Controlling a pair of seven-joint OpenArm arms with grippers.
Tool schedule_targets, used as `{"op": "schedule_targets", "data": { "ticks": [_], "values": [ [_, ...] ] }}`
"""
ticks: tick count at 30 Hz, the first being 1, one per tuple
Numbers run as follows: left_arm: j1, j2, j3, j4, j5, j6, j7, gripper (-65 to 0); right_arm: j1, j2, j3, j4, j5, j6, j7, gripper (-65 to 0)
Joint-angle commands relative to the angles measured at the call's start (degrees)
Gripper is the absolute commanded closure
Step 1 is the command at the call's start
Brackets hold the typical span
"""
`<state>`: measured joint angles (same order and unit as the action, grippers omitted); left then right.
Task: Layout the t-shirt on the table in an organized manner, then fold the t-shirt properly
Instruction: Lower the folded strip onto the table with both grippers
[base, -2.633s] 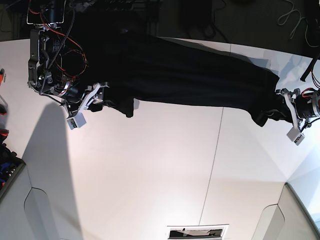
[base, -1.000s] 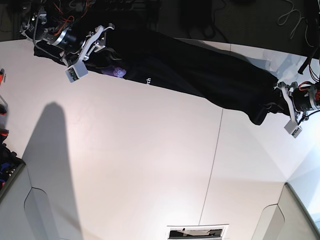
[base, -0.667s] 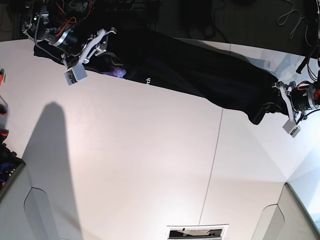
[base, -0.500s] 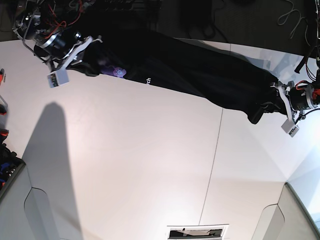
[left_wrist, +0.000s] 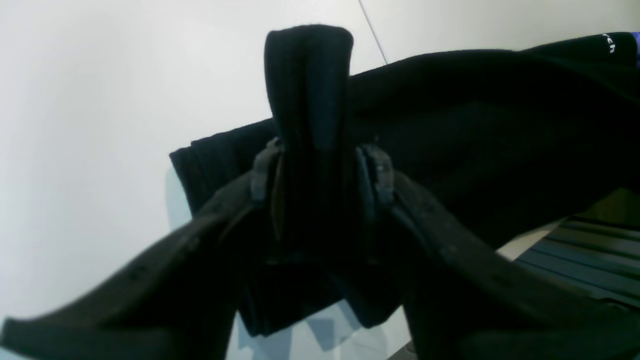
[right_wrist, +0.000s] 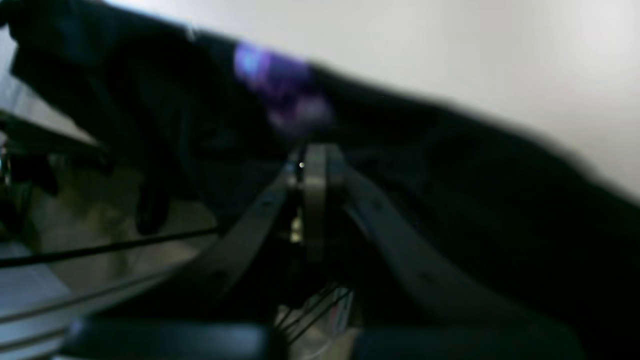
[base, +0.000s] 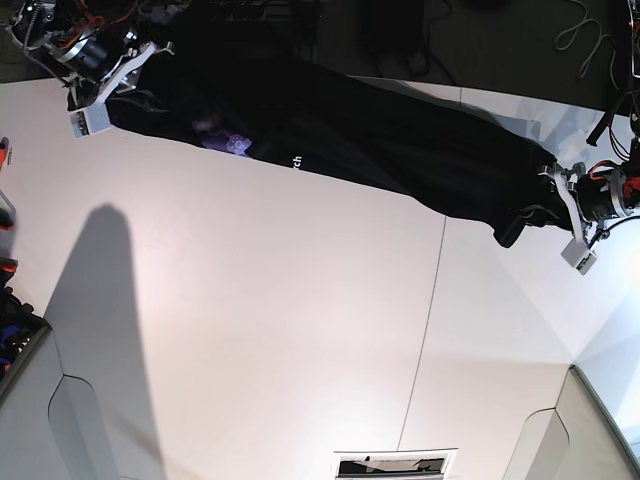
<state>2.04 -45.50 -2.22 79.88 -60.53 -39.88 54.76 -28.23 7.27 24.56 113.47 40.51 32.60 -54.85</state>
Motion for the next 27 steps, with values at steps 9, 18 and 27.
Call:
{"op": "schedule_targets", "data": {
  "ticks": [9, 18, 27],
  "values": [
    [-0.9, 1.6, -0.6, 0.6, -0.9, -0.1, -0.7, -24.4, 6.3, 0.3, -6.4, -11.4, -5.5, 0.2, 3.8, 0.0],
    [-0.9, 1.8, -0.6, 0.6, 1.7, -0.1, -0.6, -24.4, 15.6, 0.5, -6.4, -18.8, -9.3, -0.3, 3.9, 0.0],
    [-0.9, 1.9, -0.6, 0.6, 5.9, -0.1, -4.6, -24.4, 24.5, 0.6, -6.4, -28.5, -9.5, -0.3, 4.1, 0.0]
  ]
}}
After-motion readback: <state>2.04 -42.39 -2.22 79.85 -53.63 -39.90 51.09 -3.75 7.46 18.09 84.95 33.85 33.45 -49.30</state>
